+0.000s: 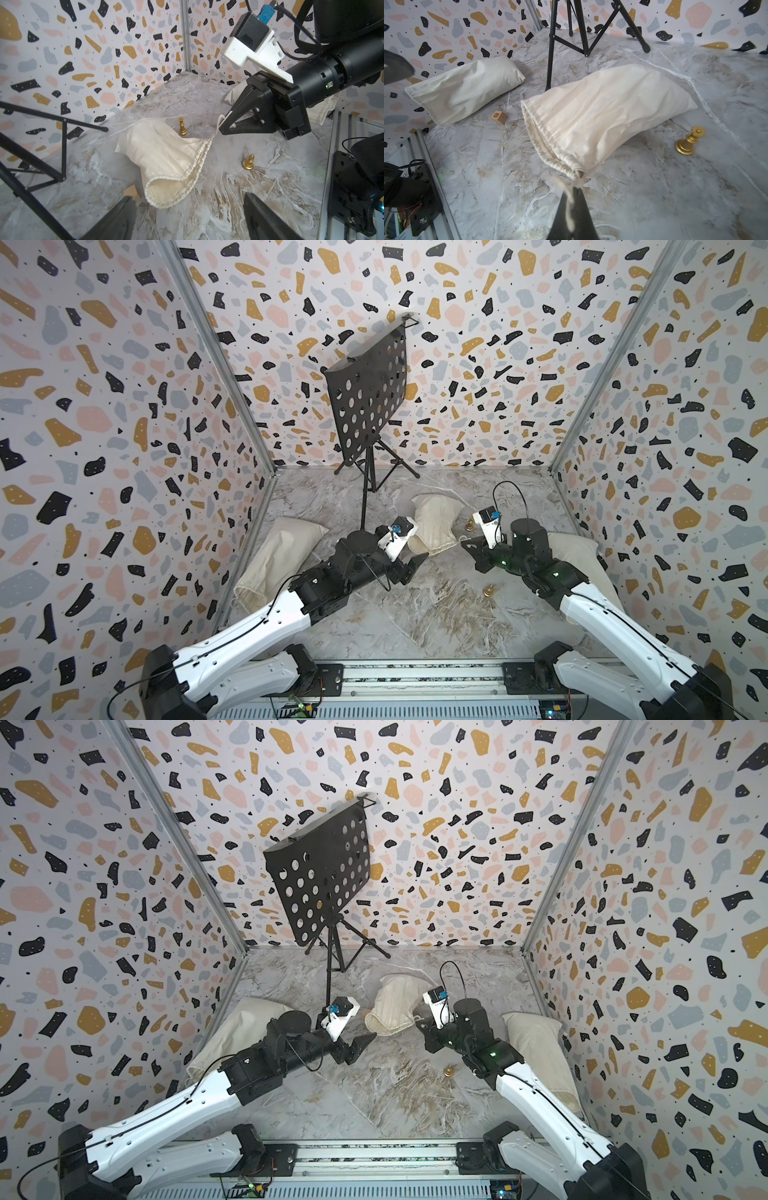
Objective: Close the soil bag
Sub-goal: Pick up the soil bag from the center of the board, then frap the soil bag at the center of the board.
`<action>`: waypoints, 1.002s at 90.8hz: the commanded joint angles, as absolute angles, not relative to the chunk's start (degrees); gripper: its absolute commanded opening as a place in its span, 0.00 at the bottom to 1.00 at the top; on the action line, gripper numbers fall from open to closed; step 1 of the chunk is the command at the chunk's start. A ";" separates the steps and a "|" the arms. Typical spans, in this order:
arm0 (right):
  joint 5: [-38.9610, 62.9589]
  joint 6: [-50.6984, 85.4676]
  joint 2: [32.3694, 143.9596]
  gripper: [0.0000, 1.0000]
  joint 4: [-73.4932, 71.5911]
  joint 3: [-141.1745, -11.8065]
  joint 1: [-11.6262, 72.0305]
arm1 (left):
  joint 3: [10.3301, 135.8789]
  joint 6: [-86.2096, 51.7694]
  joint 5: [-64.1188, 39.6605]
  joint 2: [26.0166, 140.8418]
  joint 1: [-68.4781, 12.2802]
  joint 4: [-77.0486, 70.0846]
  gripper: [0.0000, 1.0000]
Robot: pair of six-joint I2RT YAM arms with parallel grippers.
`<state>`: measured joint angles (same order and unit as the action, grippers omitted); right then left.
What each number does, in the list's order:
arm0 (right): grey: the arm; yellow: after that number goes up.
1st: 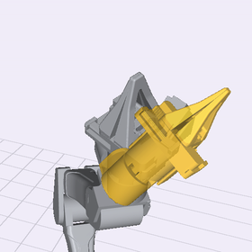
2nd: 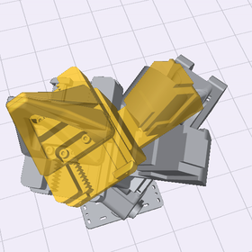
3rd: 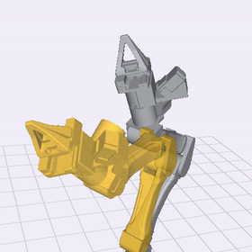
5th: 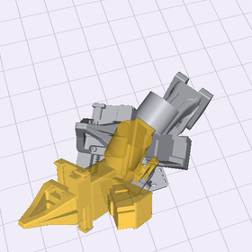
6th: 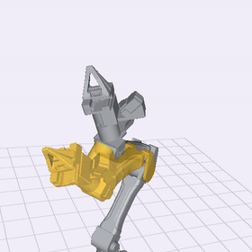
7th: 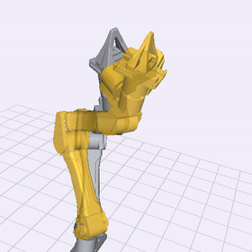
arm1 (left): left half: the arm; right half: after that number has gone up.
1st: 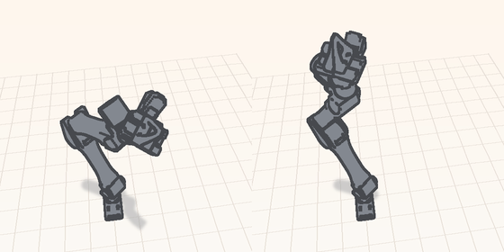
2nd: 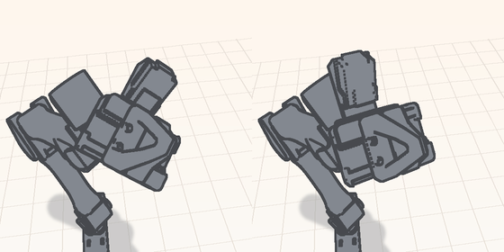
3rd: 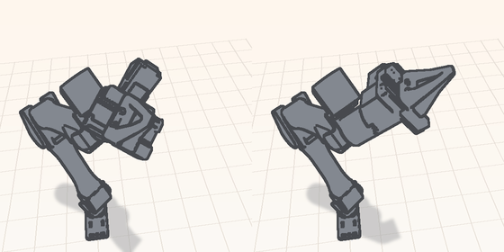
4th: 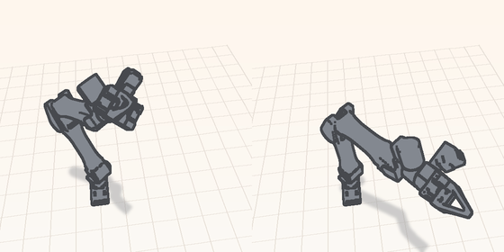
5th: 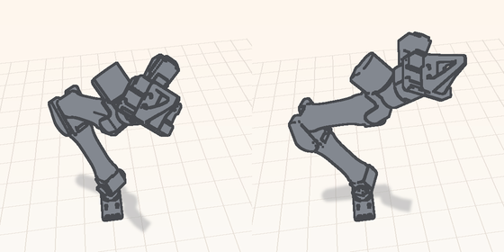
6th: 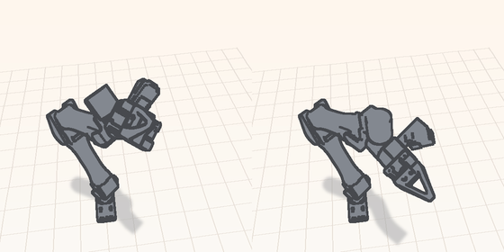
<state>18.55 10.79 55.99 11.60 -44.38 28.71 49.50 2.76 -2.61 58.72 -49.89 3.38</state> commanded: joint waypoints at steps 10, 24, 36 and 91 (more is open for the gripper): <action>17.58 8.30 56.48 0.00 20.91 -52.02 29.75 | 53.79 8.04 -9.20 65.83 -49.98 -0.95 0.70; 17.50 8.14 57.83 0.00 21.48 -55.34 30.39 | 56.37 10.84 -10.97 71.83 -49.95 -3.73 0.55; 16.91 7.57 58.89 0.00 22.37 -57.21 30.54 | 60.56 14.12 -12.15 77.88 -49.98 -4.20 0.42; 15.13 7.42 59.17 0.00 22.31 -58.18 30.73 | 68.03 18.82 -15.70 93.55 -49.99 -12.46 0.31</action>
<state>15.79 8.29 59.90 22.44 -55.53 30.39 64.86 17.80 -14.57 92.09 -49.89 -6.79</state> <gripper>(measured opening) 0.051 0.318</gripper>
